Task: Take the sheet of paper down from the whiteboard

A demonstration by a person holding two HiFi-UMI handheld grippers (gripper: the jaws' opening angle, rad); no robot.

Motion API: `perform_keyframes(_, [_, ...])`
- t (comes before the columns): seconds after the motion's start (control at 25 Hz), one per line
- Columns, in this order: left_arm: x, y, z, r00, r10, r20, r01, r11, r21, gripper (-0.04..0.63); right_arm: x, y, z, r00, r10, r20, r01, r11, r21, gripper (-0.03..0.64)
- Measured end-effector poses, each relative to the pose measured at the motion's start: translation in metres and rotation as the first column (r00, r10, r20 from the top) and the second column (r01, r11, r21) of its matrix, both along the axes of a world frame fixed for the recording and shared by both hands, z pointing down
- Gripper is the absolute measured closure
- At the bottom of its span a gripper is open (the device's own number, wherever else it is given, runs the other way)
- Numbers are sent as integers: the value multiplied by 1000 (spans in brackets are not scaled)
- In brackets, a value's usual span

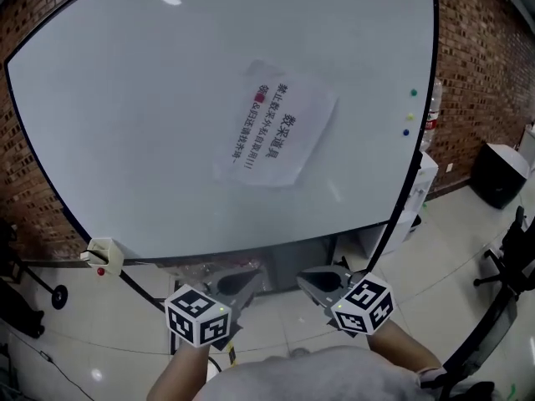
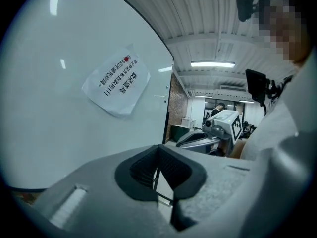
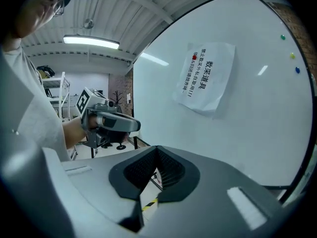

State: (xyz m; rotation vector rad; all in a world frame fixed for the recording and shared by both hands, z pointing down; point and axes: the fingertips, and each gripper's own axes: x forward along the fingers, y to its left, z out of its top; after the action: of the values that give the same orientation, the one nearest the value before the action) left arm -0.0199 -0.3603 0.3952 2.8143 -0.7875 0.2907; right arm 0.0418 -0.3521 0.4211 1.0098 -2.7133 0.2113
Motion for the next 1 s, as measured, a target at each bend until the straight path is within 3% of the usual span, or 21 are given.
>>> perform_keyframes(0.24, [-7,-64,-30,996,-84,-22,85,995,55,594,4,-57,-17,999,-46,-28,47,998,51,618])
perform_keyframes(0.64, [3,-131,-47,993,-114,-20,115,988,104,594,18,-121,-26,994,-85,-62,89,993,73,618])
perform_keyframes(0.8, [-12,-146,-58,991,-128,-29,131,982,135,594,16,-141,-47,997,-50,-56,57,989,134,618])
perform_keyframes(1.0, [-47,-167,-75,986,-166,-31,169,971,168,572,-3,-153,-60,998,-28,-50,36,988,147,618])
